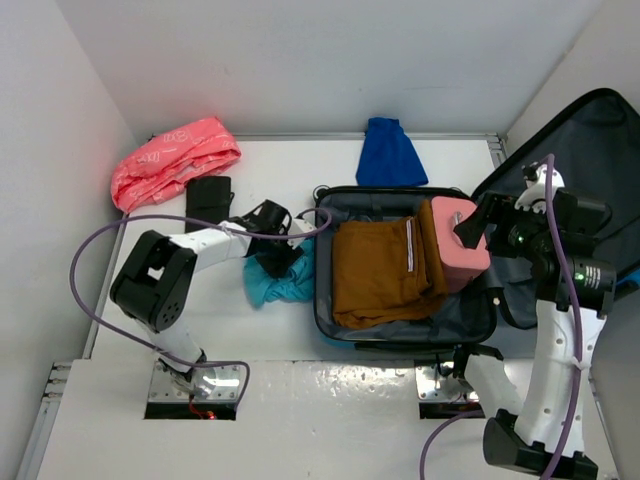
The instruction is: Pack the luggage
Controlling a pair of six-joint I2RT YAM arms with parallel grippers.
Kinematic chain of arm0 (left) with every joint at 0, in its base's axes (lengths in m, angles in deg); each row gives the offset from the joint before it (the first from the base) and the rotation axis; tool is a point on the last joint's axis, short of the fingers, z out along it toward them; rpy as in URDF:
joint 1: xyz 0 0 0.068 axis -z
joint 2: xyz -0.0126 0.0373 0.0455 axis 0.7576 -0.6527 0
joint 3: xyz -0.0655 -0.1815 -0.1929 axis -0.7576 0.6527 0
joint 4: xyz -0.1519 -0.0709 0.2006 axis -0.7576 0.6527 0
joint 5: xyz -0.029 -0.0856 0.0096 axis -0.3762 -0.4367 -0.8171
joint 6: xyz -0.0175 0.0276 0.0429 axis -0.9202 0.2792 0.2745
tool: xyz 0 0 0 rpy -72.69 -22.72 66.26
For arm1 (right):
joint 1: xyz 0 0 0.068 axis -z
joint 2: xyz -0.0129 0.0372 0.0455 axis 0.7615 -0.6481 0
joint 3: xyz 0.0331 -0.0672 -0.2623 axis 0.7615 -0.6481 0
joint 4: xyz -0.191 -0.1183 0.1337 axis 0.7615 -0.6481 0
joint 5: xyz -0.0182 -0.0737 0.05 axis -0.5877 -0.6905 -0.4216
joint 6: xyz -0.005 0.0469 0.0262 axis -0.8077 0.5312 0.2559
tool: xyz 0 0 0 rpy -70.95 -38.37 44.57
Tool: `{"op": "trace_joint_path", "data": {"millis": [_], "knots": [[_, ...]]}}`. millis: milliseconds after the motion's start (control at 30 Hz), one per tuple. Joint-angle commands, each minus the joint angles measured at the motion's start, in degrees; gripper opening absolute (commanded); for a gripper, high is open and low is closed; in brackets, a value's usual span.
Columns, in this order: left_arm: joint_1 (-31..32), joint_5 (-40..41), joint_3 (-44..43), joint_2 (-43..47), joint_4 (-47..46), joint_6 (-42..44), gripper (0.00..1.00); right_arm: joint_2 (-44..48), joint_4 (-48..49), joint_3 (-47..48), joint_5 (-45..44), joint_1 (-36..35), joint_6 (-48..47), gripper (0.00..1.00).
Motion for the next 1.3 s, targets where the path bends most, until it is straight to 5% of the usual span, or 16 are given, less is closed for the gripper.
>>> {"op": "trace_joint_path", "data": {"millis": [0, 100, 233, 433, 600, 900, 1267], "knots": [[-1.13, -0.97, 1.11, -4.39, -2.47, -1.42, 0.49, -0.62, -0.72, 3.07, -0.82, 0.24, 2.41, 0.82], [-2.62, -2.21, 3.3, -0.71, -3.07, -2.12, 0.14, -1.23, -0.72, 4.13, -1.52, 0.24, 3.64, 0.82], [-5.17, -4.93, 4.62, 7.28, -3.08, -2.12, 0.0, -2.2, -0.19, 5.62, -1.88, 0.16, 6.09, 0.82], [-9.66, -19.05, -3.52, 24.33, -0.7, -0.89, 0.0, -3.52, -0.02, 9.84, -1.44, 0.16, 9.61, 0.82], [-0.72, -27.96, -14.61, 28.75, 0.7, 0.51, 0.0, -5.37, 1.04, 12.91, -0.03, 0.24, 13.39, 0.83], [24.67, -28.48, -16.82, 20.85, -12.56, -1.95, 0.0, -8.35, 2.53, 21.42, -2.93, 0.33, 14.02, 0.83], [36.39, -30.0, -24.19, -0.77, -30.13, -2.82, 0.0, -14.24, -0.19, 36.82, -11.72, 0.24, 11.73, 0.85]]}}
